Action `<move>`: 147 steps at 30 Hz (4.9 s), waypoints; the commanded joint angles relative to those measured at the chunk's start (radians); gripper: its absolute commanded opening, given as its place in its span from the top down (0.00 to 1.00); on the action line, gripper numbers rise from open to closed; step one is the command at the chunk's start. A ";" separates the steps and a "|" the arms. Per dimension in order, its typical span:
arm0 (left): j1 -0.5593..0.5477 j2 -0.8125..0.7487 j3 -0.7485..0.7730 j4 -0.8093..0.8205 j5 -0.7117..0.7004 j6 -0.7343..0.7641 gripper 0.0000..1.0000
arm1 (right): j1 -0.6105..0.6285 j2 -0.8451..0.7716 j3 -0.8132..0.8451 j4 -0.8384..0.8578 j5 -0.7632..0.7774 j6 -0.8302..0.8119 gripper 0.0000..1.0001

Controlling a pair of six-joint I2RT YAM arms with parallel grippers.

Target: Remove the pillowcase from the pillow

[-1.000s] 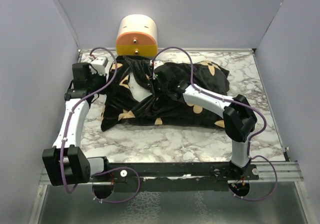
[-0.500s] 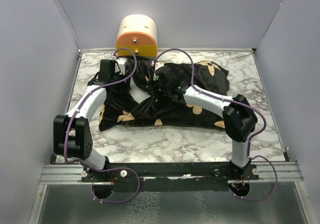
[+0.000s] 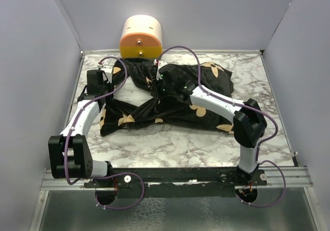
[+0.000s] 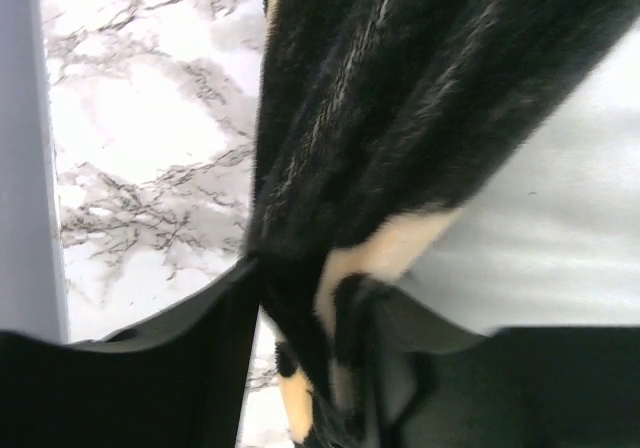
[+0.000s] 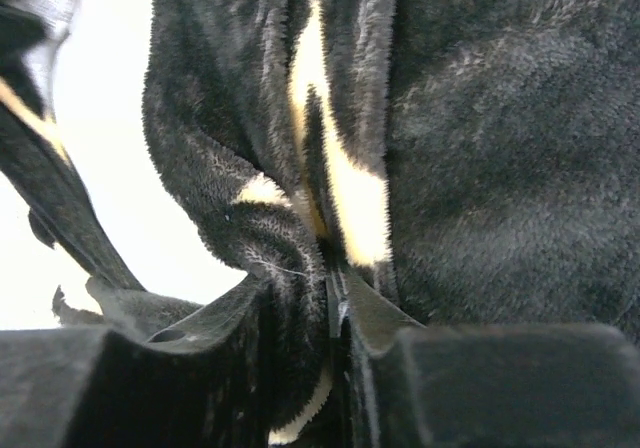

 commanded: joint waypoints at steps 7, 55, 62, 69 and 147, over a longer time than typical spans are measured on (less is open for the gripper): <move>0.042 0.128 0.007 0.023 -0.060 0.009 0.43 | -0.087 0.039 0.310 -0.211 -0.111 -0.135 0.36; -0.458 0.308 1.384 -0.079 0.067 0.214 1.00 | -0.158 -0.325 -0.270 0.715 -0.263 -0.142 0.99; -0.666 0.330 1.477 0.088 0.017 0.351 1.00 | -0.087 -0.304 -0.207 0.908 -0.014 -0.342 0.99; -0.956 0.332 1.528 0.036 -0.022 0.526 1.00 | -0.050 -0.271 -0.146 0.969 0.104 -0.404 0.99; -0.940 0.114 1.286 -0.442 -0.009 0.300 1.00 | -0.134 -0.411 -0.145 0.846 -0.286 -0.049 0.71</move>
